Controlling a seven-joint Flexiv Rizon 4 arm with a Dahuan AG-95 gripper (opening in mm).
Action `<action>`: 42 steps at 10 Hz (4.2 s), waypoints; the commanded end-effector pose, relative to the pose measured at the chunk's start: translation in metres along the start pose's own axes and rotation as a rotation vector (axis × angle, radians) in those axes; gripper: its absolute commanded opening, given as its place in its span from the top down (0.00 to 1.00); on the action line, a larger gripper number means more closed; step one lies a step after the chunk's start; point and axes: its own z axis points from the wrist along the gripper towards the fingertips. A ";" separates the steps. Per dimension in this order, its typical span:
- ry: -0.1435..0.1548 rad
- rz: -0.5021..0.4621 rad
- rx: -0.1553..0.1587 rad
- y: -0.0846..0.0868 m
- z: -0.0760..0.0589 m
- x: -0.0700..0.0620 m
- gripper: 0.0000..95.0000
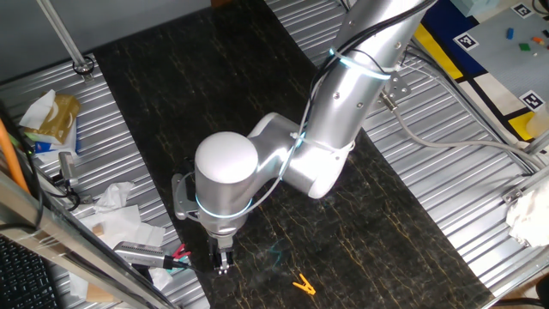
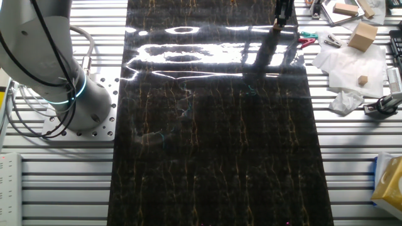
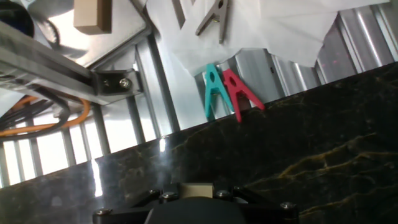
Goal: Hold a small block with the gripper and sweep it from left to right on the table
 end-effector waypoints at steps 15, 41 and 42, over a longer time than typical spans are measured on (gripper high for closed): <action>-0.013 0.013 -0.085 0.016 -0.001 0.002 0.40; 0.181 -0.165 0.121 -0.023 -0.039 -0.011 0.60; 0.181 -0.165 0.121 -0.023 -0.039 -0.011 0.60</action>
